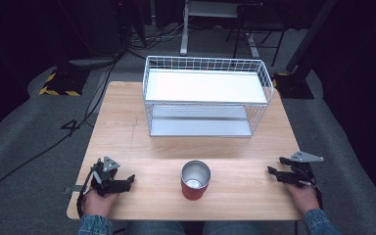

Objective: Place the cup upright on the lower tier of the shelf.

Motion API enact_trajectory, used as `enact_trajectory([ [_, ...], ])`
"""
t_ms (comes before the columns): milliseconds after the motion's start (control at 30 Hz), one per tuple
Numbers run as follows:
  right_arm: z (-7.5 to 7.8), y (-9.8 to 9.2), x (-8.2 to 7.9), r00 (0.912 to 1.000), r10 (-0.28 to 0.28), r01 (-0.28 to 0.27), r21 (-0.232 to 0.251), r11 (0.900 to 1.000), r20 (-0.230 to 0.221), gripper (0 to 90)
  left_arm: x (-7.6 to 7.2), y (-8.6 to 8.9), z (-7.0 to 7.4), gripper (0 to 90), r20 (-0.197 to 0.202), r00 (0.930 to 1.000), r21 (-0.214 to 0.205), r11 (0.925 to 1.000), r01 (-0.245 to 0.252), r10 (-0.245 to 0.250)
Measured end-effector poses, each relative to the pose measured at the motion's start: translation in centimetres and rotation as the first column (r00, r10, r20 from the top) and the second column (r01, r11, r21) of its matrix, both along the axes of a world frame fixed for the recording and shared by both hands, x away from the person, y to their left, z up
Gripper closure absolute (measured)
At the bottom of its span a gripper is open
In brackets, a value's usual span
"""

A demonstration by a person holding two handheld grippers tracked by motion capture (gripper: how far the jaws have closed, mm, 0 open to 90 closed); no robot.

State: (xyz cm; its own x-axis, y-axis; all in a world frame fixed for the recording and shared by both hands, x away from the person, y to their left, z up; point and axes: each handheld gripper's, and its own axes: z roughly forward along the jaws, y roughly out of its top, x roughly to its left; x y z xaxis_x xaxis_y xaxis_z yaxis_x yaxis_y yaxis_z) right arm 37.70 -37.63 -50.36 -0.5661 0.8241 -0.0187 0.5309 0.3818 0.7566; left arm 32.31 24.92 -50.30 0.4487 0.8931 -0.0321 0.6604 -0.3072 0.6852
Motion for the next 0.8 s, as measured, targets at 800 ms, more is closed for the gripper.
enact_trajectory([
  [800, 0.0, -0.1, 0.1, 0.9999, 0.001, -0.001, 0.010, 0.9999, -0.013, 28.8, -7.3, -8.8, 4.1, 15.9, 0.169, 0.9735, -0.069, 0.9836, 0.167, -0.153],
])
